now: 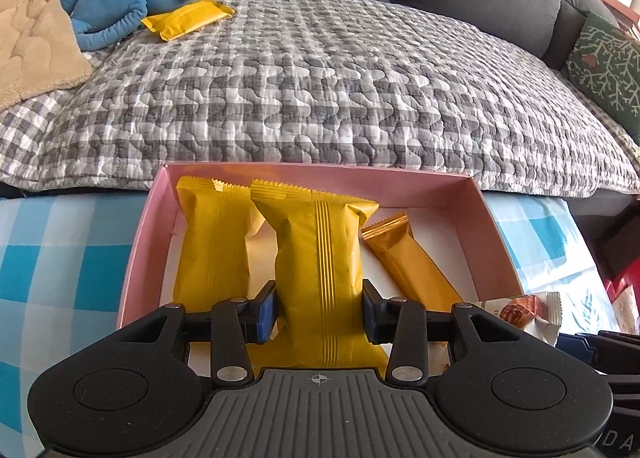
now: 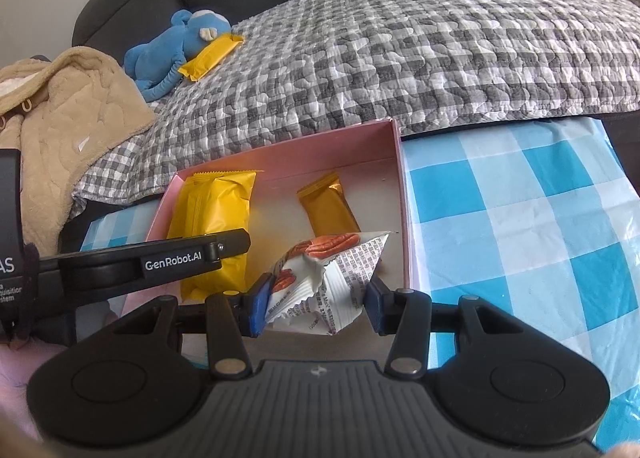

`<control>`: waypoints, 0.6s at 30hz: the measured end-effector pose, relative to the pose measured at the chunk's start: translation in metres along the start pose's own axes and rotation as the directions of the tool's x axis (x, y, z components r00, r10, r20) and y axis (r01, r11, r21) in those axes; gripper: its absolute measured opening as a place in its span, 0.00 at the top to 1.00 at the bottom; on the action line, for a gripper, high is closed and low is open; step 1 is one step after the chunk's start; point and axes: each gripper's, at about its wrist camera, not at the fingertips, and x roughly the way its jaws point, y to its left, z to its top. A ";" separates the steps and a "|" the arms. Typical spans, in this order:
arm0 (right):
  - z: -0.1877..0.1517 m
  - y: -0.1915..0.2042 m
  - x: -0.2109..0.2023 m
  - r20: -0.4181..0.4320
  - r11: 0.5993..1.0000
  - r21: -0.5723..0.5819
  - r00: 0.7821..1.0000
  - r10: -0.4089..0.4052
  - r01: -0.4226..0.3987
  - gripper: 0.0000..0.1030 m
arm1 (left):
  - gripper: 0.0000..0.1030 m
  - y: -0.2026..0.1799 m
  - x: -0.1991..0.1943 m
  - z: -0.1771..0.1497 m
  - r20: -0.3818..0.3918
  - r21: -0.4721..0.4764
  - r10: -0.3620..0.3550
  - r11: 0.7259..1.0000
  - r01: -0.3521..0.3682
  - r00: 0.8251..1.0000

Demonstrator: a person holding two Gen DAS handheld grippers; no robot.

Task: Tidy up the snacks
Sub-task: 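Carry both packets into the pink box and open both tools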

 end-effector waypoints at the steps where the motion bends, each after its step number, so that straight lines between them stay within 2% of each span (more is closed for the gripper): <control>1: 0.001 -0.001 0.001 -0.001 1.000 0.003 1.000 0.002 -0.002 0.56 | 0.60 -0.002 0.002 0.001 0.006 0.003 0.004 1.000 -0.004 1.000; 2: 0.001 -0.002 0.001 0.001 1.000 0.006 1.000 0.004 -0.004 0.55 | 0.59 -0.003 0.003 0.001 0.016 0.006 0.013 1.000 -0.013 1.000; 4: 0.003 -0.004 0.000 0.014 1.000 0.021 1.000 -0.001 0.001 0.49 | 0.47 -0.004 0.006 0.002 0.030 0.006 0.022 1.000 -0.022 0.999; 5: 0.003 -0.005 -0.001 0.018 1.000 0.027 1.000 0.000 -0.001 0.44 | 0.44 -0.004 0.006 0.002 0.038 0.001 0.027 1.000 -0.027 0.999; 6: 0.004 -0.006 -0.003 0.023 1.000 0.031 1.000 0.000 -0.001 0.43 | 0.40 -0.003 0.006 0.003 0.044 -0.005 0.029 1.000 -0.029 0.999; 11: 0.004 -0.010 -0.007 0.027 0.999 0.049 1.000 0.000 -0.001 0.42 | 0.38 0.001 -0.001 0.003 0.041 -0.029 0.001 1.000 0.001 0.999; 18: 0.002 -0.006 -0.022 0.039 0.998 0.057 0.999 -0.009 0.007 0.34 | 0.36 0.007 -0.022 -0.004 0.045 -0.029 -0.009 1.000 0.010 0.999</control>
